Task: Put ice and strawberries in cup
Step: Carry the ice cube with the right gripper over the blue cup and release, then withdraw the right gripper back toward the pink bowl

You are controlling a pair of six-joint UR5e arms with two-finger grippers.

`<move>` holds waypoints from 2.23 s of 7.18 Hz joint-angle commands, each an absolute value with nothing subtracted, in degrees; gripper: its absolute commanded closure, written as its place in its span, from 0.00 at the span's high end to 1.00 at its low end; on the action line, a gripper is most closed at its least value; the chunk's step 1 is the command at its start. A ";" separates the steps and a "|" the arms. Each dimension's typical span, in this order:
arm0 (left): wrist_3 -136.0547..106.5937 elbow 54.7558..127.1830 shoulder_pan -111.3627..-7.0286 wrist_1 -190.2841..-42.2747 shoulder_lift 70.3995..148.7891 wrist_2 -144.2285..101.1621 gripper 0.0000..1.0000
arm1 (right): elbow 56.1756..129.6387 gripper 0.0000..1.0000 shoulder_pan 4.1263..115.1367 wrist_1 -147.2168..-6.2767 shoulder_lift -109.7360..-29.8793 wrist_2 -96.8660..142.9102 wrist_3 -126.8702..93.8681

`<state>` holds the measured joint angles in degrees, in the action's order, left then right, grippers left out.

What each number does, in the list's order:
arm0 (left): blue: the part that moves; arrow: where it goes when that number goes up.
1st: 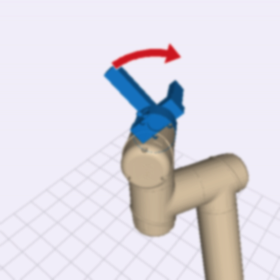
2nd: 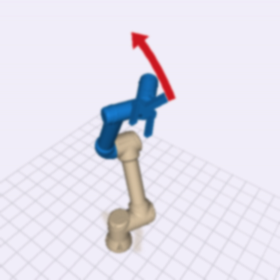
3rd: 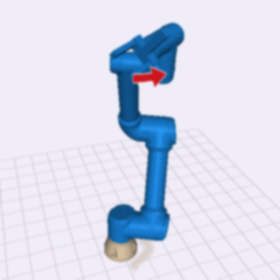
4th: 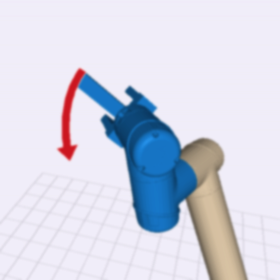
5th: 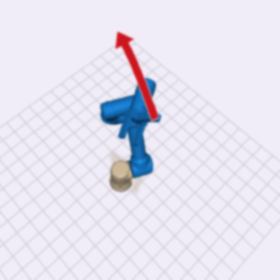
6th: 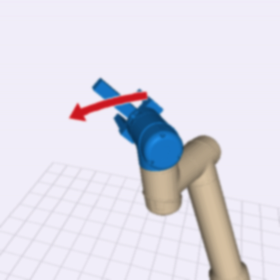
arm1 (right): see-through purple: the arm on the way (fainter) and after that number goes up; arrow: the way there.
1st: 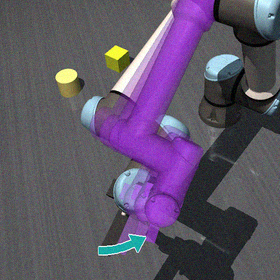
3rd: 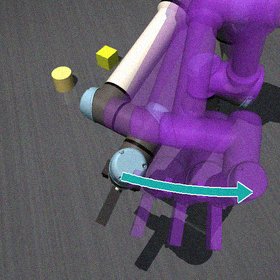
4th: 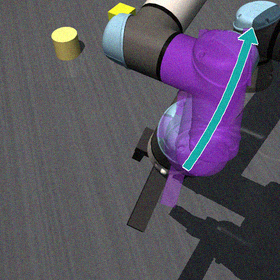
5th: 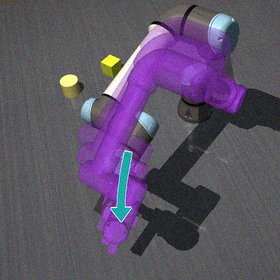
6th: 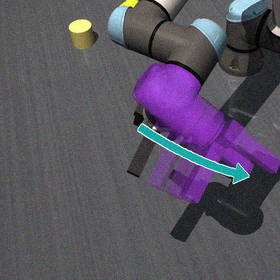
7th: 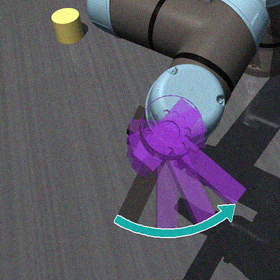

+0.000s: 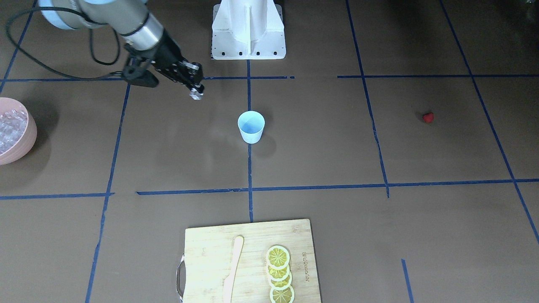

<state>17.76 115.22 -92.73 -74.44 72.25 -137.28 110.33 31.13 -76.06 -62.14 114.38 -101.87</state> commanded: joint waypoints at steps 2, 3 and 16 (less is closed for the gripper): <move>17.67 115.22 -92.64 -74.36 72.25 -137.29 1.00 | 97.94 0.03 28.48 -78.49 -50.12 108.64 -104.24; 17.58 115.22 -92.72 -74.36 72.25 -137.29 1.00 | 96.34 0.06 27.95 -78.49 -48.88 108.55 -104.24; 17.14 115.14 -92.72 -74.09 72.16 -137.29 1.00 | 118.66 0.66 61.04 -78.93 -94.43 132.18 -53.47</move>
